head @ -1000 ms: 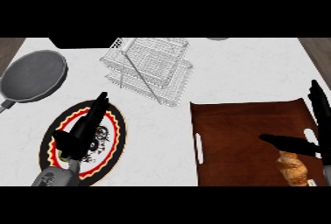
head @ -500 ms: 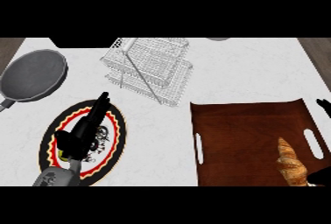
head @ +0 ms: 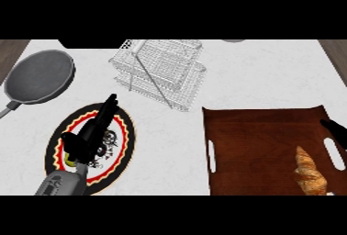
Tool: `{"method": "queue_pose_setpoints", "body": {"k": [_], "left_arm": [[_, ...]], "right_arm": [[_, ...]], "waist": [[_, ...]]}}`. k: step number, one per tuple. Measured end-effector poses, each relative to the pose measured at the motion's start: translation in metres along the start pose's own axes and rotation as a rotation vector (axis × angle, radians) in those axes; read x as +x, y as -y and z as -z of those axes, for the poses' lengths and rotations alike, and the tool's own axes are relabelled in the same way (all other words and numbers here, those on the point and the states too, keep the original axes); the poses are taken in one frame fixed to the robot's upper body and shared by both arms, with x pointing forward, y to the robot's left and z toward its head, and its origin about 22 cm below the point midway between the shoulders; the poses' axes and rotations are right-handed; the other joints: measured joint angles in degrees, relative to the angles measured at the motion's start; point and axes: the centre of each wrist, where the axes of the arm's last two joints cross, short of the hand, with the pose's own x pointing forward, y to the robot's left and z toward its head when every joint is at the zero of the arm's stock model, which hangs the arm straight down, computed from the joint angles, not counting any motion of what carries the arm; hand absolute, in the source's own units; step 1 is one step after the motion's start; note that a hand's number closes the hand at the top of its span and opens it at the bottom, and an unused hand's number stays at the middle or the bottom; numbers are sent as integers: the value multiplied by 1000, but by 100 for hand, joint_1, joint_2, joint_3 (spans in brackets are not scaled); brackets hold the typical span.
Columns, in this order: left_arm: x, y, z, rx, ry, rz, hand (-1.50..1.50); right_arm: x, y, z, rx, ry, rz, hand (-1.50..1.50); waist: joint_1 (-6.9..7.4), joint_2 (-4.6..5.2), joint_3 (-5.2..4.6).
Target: Pick the croissant from the tray and place it in the tiered basket
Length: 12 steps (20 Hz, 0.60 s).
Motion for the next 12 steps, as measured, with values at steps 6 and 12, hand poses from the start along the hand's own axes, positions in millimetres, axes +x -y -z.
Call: {"method": "queue_pose_setpoints", "body": {"k": [6,12], "left_arm": [[6,-3,0,-4,5,-7,0],[1,-2,-2,-7,8,-7,0]], "right_arm": [[1,-10,0,-58,-54,-45,-150],[-8,-32,21,-21,-135,-60,-150]], "waist": [[24,4,7],[51,18,13]]}}
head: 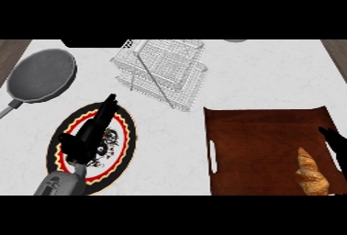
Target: Pick the croissant from the tray and place it in the tiered basket
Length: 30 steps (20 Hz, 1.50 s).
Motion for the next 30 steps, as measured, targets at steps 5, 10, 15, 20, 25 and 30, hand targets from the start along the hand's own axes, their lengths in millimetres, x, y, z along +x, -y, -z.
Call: {"method": "queue_pose_setpoints", "body": {"k": [5,10,15,20,25,30], "left_arm": [[3,0,1,1,4,-4,0],[-5,9,1,7,-2,-3,0],[0,-1,-3,8,1,-6,0],[-3,1,-3,6,-3,-1,0],[-3,0,2,6,-1,0,0],[3,6,-2,7,1,1,0]], "right_arm": [[0,-20,13,27,-17,24,-150],[-11,-37,25,24,-68,25,-150],[-20,-43,37,34,-121,40,-150],[-35,-60,45,52,-157,47,-150],[-34,-75,56,57,-167,60,-150],[-37,-83,59,58,-155,73,150]], "waist": [[-19,-4,2],[-53,-8,4],[-45,-11,4],[-58,-12,6],[-50,-9,8],[-47,-12,5]]}}
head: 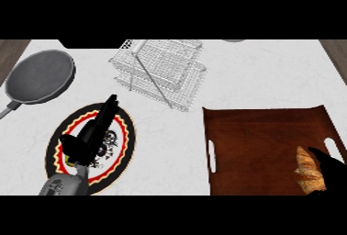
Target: Pick the croissant from the tray and place it in the tiered basket
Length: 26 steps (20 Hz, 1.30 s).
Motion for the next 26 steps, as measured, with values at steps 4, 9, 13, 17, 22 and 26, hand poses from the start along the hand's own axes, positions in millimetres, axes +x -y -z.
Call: {"method": "queue_pose_setpoints", "body": {"k": [4,9,13,17,22,26], "left_arm": [[-3,-4,-3,0,-3,1,0],[-2,-4,-6,0,2,-1,0],[-1,-8,3,1,0,0,0],[-5,-2,-1,-6,0,-4,0],[-5,-7,-1,-4,-1,3,0],[-2,-9,4,-2,-3,-6,0]], "right_arm": [[4,0,5,-56,81,60,150],[11,-6,12,-113,130,74,150],[15,-6,12,-133,154,70,150],[41,-2,6,-150,149,44,150],[64,-4,-8,-209,137,15,150],[78,9,-26,-292,175,95,150]], "waist": [[1,-1,-2],[3,-11,-25],[-4,-6,-15],[11,0,-6],[9,1,-1],[-7,-4,0]]}}
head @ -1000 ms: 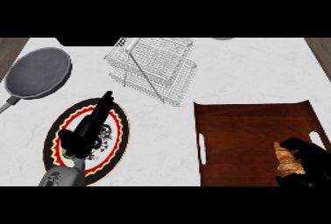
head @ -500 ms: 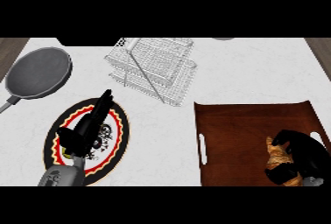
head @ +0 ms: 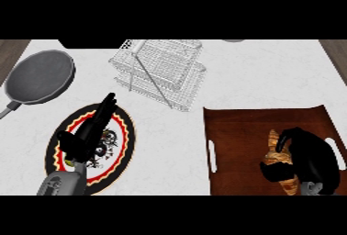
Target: Pick the croissant from the tray and place it in the tiered basket
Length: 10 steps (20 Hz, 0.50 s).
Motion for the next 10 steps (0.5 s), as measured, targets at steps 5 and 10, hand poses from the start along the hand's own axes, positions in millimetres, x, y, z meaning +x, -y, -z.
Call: {"method": "queue_pose_setpoints", "body": {"k": [5,10], "left_arm": [[-1,-3,-2,-1,-4,3,0],[2,3,-1,-9,-4,5,0]], "right_arm": [[26,31,-16,-90,115,261,150],[57,83,-35,-212,251,384,150]], "waist": [[-2,-9,1],[30,-7,-3]]}}
